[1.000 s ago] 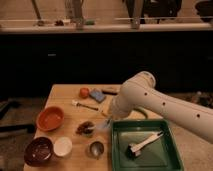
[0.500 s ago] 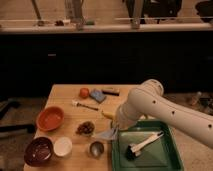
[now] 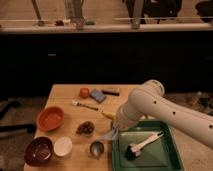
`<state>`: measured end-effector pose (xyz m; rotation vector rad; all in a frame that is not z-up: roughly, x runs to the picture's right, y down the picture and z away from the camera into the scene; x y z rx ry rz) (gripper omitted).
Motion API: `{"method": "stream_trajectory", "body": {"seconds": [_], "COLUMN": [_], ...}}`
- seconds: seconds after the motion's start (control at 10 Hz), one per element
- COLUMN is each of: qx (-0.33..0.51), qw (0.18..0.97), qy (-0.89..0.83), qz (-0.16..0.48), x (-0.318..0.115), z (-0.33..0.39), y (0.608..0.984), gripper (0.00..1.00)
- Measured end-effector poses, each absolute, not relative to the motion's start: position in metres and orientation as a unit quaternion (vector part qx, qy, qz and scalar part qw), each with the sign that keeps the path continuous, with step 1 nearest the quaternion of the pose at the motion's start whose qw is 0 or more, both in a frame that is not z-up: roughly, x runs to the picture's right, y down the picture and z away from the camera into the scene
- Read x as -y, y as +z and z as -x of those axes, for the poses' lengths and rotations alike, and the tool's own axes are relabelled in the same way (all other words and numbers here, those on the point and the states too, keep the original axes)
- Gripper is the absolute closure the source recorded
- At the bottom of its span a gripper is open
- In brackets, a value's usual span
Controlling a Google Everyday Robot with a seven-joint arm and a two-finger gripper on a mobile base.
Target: Place towel in metal cup
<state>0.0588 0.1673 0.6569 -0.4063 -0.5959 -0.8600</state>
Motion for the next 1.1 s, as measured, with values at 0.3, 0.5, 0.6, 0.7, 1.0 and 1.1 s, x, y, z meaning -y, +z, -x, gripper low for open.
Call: {"method": "stream_trajectory", "body": {"seconds": [0.3, 0.5, 0.6, 0.7, 1.0, 1.1], "qx": [0.303, 0.319, 0.326, 0.335, 0.349, 0.352], "qw": [0.842, 0.834, 0.83, 0.826, 0.82, 0.82], "qy": [-0.403, -0.408, -0.411, -0.414, -0.419, -0.418], "qz": [0.192, 0.189, 0.187, 0.184, 0.173, 0.172], "x": [-0.175, -0.182, -0.186, -0.191, -0.213, -0.219], "z": [-0.05, -0.037, -0.029, -0.022, -0.009, -0.007], "y": [0.65, 0.643, 0.638, 0.633, 0.625, 0.627], "gripper": [1.0, 1.0, 1.0, 1.0, 1.0, 1.0]}}
